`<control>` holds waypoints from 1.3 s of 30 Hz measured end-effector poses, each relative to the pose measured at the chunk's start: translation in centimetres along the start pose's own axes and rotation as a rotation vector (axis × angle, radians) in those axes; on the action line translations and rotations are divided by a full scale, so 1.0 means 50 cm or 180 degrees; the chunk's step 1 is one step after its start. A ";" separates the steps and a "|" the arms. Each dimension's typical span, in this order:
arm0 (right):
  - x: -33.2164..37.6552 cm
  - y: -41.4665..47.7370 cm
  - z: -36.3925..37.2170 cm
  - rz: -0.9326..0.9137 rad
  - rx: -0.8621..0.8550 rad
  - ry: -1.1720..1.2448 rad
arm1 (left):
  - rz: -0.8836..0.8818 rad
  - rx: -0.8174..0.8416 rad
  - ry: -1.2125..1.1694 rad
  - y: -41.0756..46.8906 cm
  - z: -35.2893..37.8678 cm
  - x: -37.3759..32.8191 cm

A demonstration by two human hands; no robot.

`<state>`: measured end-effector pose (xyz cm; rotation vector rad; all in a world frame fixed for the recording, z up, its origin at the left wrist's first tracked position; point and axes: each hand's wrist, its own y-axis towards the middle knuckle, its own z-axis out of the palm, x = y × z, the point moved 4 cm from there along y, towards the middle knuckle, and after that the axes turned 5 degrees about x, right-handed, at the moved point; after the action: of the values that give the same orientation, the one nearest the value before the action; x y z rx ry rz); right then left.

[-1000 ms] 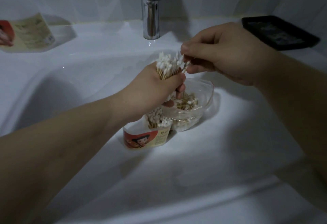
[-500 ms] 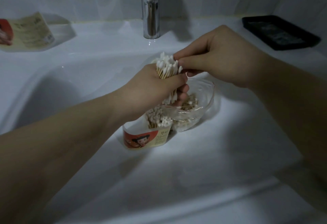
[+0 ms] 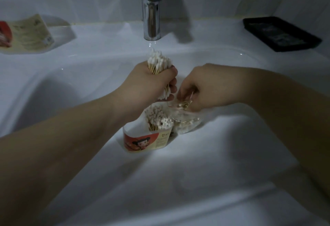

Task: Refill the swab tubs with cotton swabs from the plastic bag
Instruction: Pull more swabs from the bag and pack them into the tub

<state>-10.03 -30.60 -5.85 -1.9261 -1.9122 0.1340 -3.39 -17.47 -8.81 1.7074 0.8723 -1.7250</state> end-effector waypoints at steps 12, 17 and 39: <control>0.007 0.006 -0.023 -0.0094 -0.0572 -0.0215 | -0.0003 0.0029 0.0142 -0.002 0.003 0.001; -0.034 -0.013 -0.054 -0.0017 -0.0954 0.1291 | -0.0037 0.0038 0.0302 -0.006 0.004 0.004; -0.026 -0.023 -0.067 -0.0063 -0.1309 0.2710 | 0.0068 0.0411 0.0846 -0.010 0.012 0.005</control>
<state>-9.97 -32.67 -2.72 -1.7546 -1.4165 -0.9910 -4.17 -17.59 -9.07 2.0586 0.8677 -1.5935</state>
